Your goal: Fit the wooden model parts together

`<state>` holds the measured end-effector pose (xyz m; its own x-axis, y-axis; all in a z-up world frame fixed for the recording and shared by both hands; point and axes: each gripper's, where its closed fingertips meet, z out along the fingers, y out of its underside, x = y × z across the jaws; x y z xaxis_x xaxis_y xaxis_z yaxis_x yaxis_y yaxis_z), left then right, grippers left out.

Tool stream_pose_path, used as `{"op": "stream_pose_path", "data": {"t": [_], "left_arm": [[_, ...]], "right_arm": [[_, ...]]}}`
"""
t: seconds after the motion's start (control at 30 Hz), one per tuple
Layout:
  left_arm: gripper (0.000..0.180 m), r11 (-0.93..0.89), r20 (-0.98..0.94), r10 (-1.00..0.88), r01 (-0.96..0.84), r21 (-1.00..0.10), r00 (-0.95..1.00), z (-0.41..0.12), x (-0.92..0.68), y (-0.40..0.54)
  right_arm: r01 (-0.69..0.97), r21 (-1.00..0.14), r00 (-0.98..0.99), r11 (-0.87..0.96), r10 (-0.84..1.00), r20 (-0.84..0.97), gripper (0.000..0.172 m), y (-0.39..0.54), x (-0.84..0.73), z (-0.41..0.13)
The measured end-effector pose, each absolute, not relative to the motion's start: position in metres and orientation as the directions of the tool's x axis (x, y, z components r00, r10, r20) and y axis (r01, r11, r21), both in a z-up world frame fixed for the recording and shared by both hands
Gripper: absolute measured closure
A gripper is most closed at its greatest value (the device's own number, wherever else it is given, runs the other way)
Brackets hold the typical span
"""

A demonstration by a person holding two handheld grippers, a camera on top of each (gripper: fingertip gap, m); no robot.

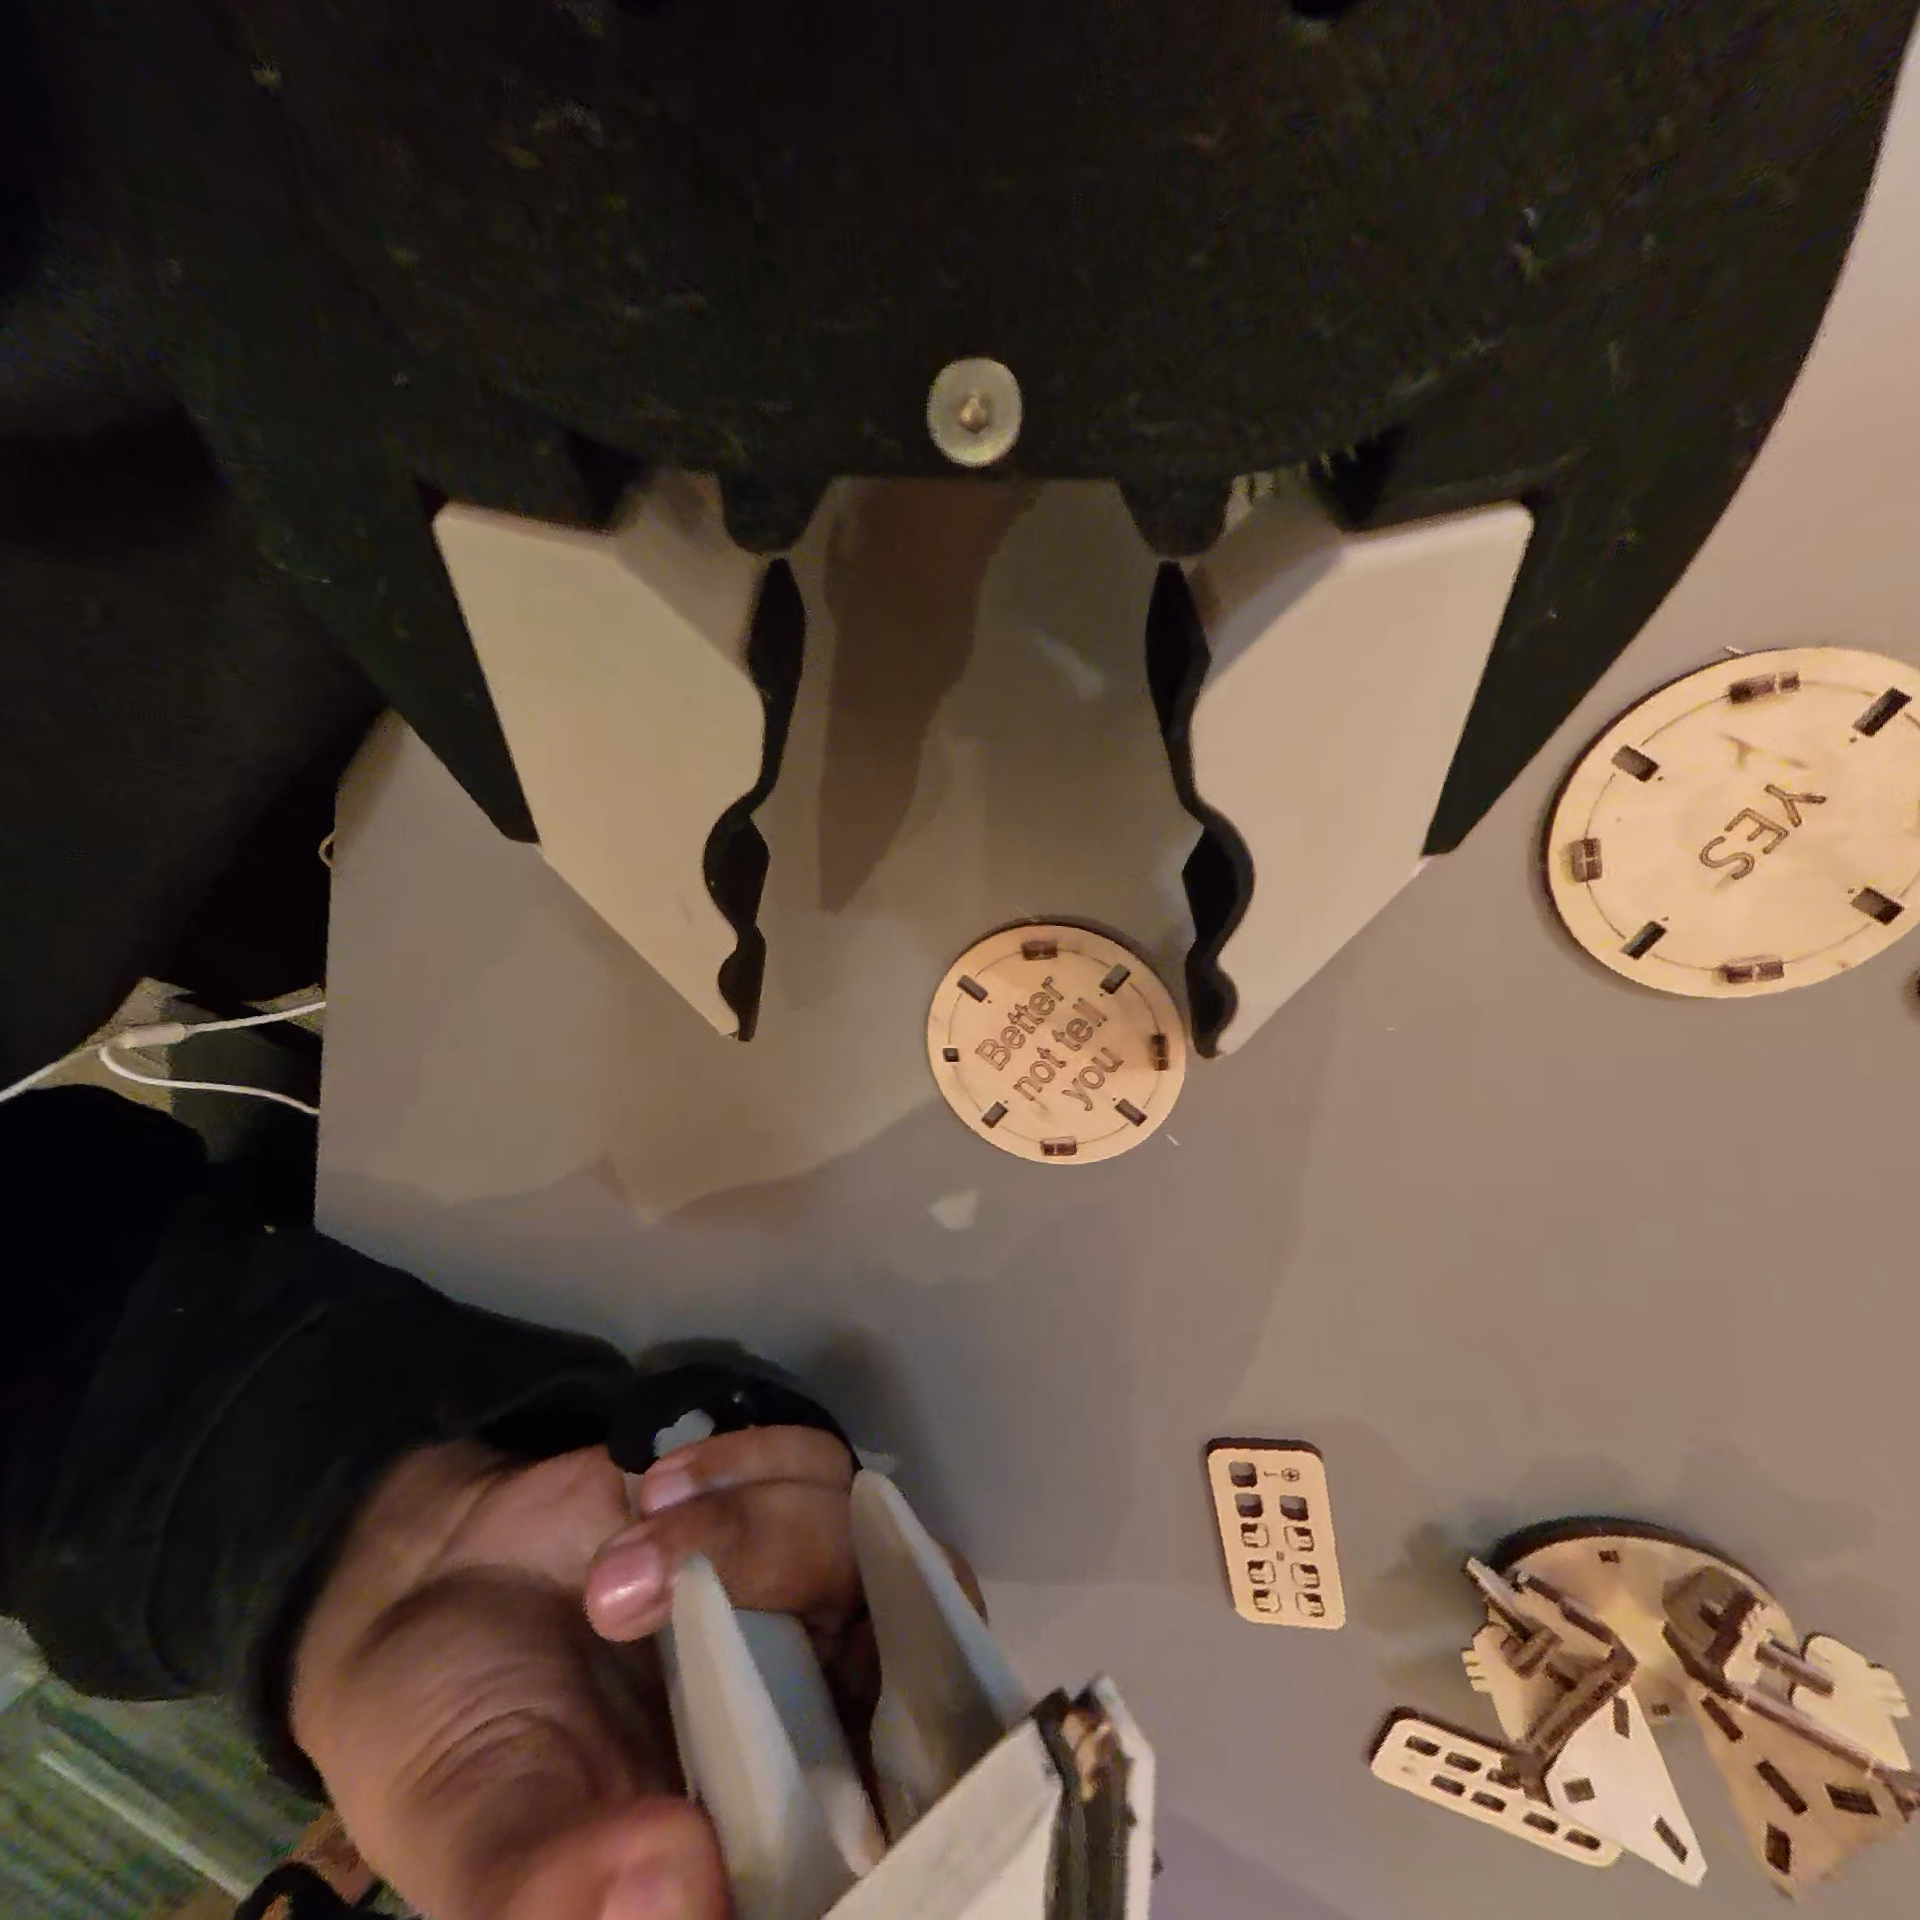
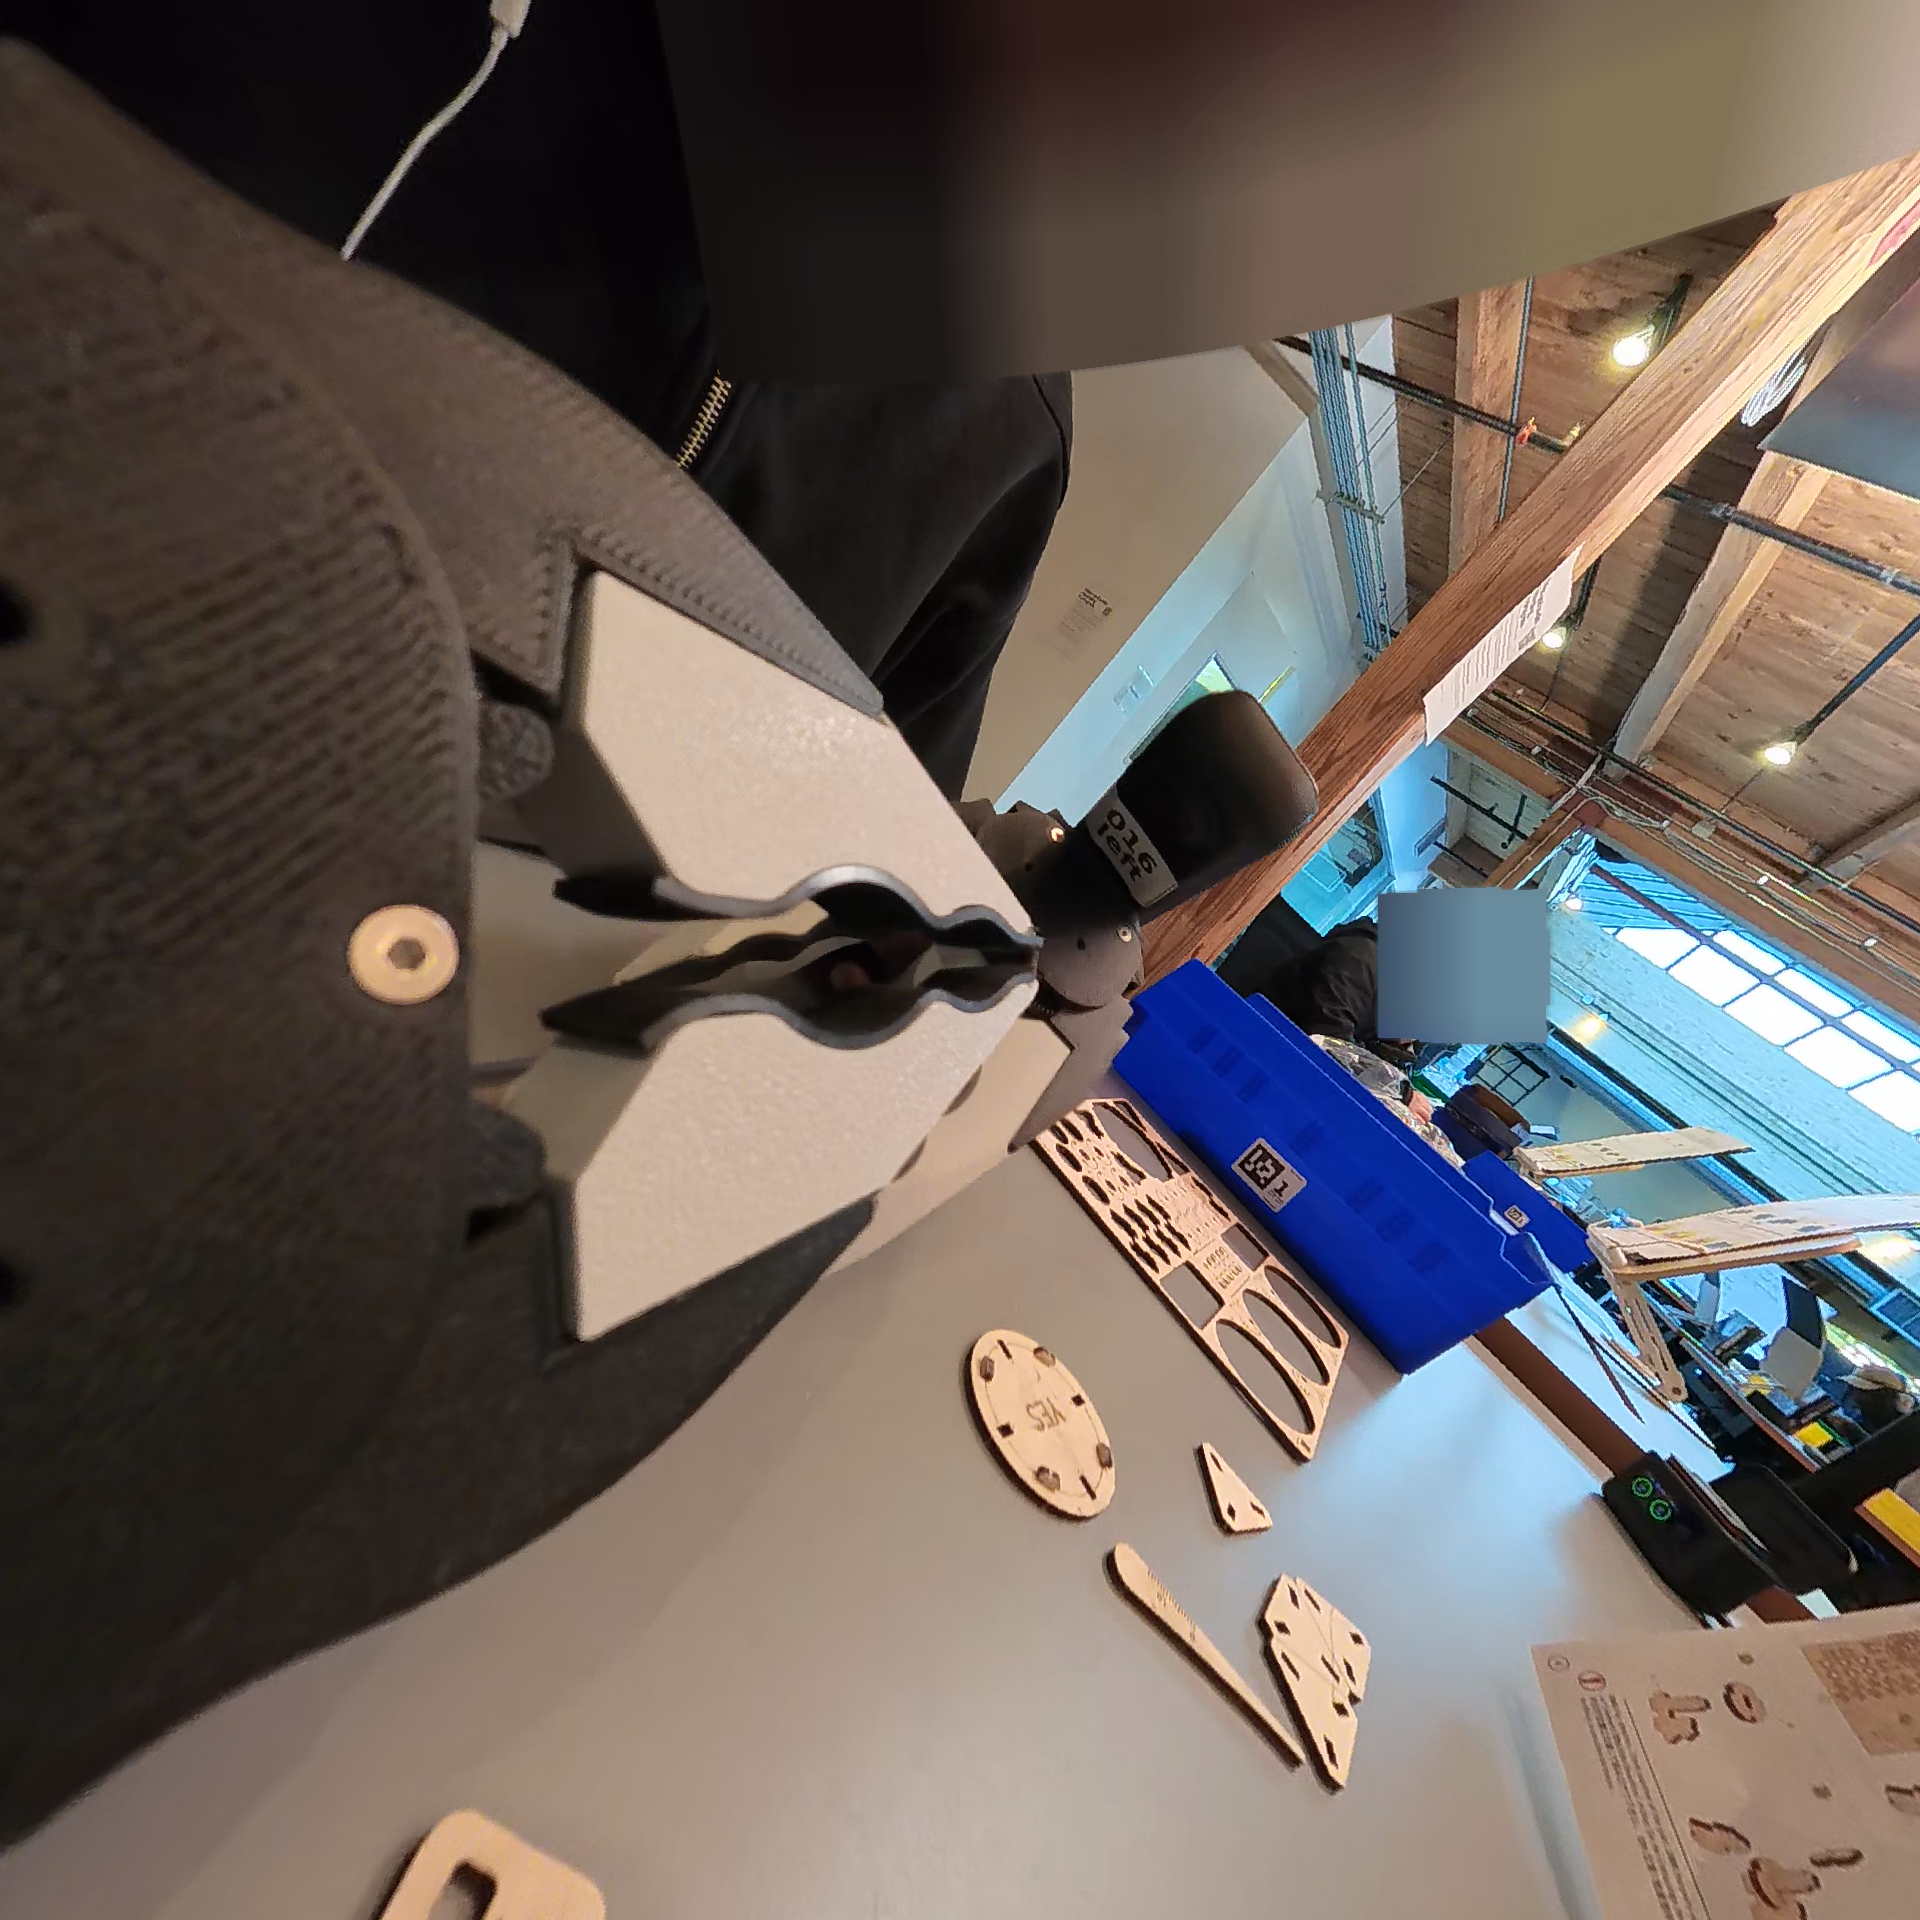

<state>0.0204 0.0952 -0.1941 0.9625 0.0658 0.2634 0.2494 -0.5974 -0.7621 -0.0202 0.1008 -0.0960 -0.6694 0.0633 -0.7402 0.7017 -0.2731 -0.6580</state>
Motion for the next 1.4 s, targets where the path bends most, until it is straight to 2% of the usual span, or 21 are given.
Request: {"op": "stream_pose_path", "data": {"t": [0.33, 0.57, 0.67, 0.83, 0.97, 1.07, 1.2, 1.33, 1.4], "left_arm": [[0.103, -0.631, 0.276, 0.077, 0.261, -0.731, 0.958, -0.201, 0.021, 0.093], [0.128, -0.628, 0.355, 0.018, 0.287, -0.724, 0.935, -0.198, 0.028, 0.087], [0.14, -0.656, 0.371, -0.099, 0.22, -0.722, 0.923, -0.197, 0.048, 0.085], [0.144, -0.652, 0.269, -0.234, 0.055, -0.756, 0.934, -0.195, 0.072, 0.086], [0.14, -0.582, 0.169, -0.154, 0.049, -0.812, 0.973, -0.185, 0.052, 0.092], [0.128, -0.547, 0.179, -0.105, 0.094, -0.832, 0.978, -0.179, 0.041, 0.094], [0.103, -0.646, 0.232, -0.068, 0.134, -0.752, 0.97, -0.198, 0.042, 0.102], [0.101, -0.678, 0.161, -0.088, 0.059, -0.733, 0.983, -0.205, 0.047, 0.101], [0.109, -0.676, 0.167, -0.106, 0.052, -0.735, 0.98, -0.205, 0.05, 0.1]], "right_arm": [[0.701, -0.66, -0.67, -0.271, 0.067, -0.739, 0.172, 0.101, -0.021, -0.097], [0.698, -0.66, -0.668, -0.28, 0.079, -0.74, 0.172, 0.103, -0.022, -0.097], [0.696, -0.66, -0.668, -0.283, 0.083, -0.739, 0.172, 0.104, -0.023, -0.097], [0.691, -0.663, -0.671, -0.287, 0.087, -0.736, 0.172, 0.105, -0.023, -0.096], [0.69, -0.663, -0.671, -0.292, 0.087, -0.736, 0.172, 0.106, -0.024, -0.095], [0.691, -0.663, -0.67, -0.288, 0.088, -0.737, 0.172, 0.105, -0.024, -0.096], [0.699, -0.657, -0.663, -0.282, 0.087, -0.743, 0.172, 0.104, -0.024, -0.099], [0.699, -0.655, -0.66, -0.286, 0.094, -0.745, 0.172, 0.105, -0.026, -0.1], [0.699, -0.653, -0.658, -0.292, 0.096, -0.747, 0.172, 0.107, -0.027, -0.101]]}}
